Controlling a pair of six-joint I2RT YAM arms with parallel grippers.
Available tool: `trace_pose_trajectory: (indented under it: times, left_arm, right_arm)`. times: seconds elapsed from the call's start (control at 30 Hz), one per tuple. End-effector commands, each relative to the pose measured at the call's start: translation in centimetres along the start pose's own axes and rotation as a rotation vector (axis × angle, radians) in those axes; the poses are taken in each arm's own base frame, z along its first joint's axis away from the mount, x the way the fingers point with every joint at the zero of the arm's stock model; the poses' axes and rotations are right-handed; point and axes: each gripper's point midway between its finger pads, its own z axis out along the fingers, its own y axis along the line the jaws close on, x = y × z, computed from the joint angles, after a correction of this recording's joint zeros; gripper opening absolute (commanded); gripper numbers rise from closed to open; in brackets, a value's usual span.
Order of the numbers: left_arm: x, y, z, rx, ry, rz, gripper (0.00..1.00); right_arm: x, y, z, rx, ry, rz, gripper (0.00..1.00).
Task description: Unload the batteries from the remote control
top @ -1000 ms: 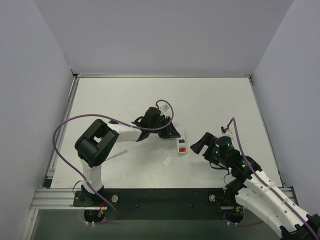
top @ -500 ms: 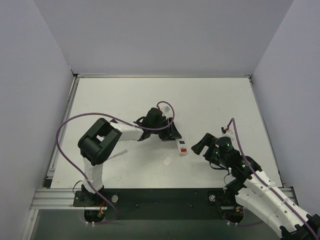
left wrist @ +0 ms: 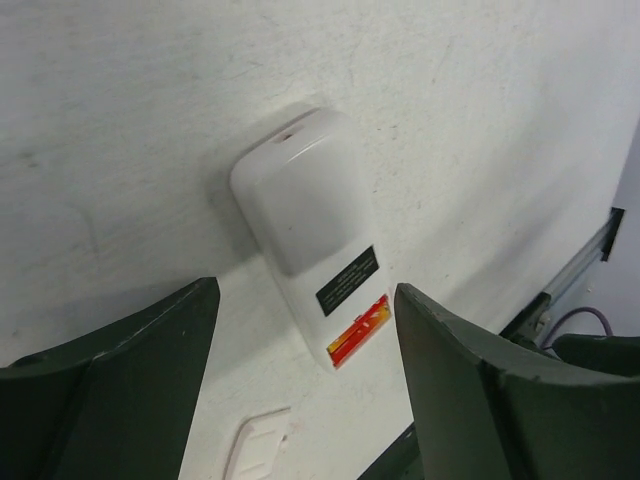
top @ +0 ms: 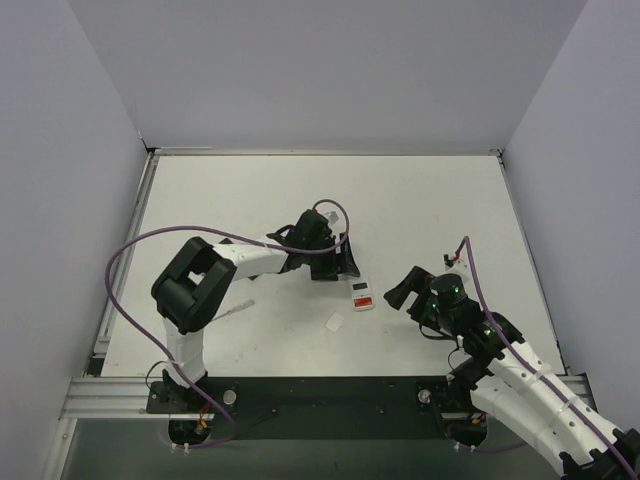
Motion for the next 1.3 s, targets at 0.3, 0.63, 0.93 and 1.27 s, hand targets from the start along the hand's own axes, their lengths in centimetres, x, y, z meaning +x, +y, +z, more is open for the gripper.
trace_pose_trajectory:
  times: [0.3,0.63,0.93,1.27]
  left_arm:
    - [-7.9,6.7,-15.3,-0.668,-0.333,-0.011,0.89]
    - [-11.3,17.1,-23.1,-0.904,-0.458,-0.236,0.82]
    - [-9.7,21.3,-19.7,-0.954,-0.335,-0.328,0.8]
    - [-8.9,23.6,-18.1,-0.979,-0.298,-0.365,0.8]
  right_arm:
    - [-0.1,-0.3,-0.3,0.002,-0.018,-0.006,0.81]
    - [-0.2,0.0,-0.2,-0.009,-0.02,-0.022,0.81]
    - [-0.5,0.4,-0.5,-0.013,-0.024,-0.03,0.8]
    - [-0.4,0.1,-0.6,-0.008,-0.029,-0.029,0.8]
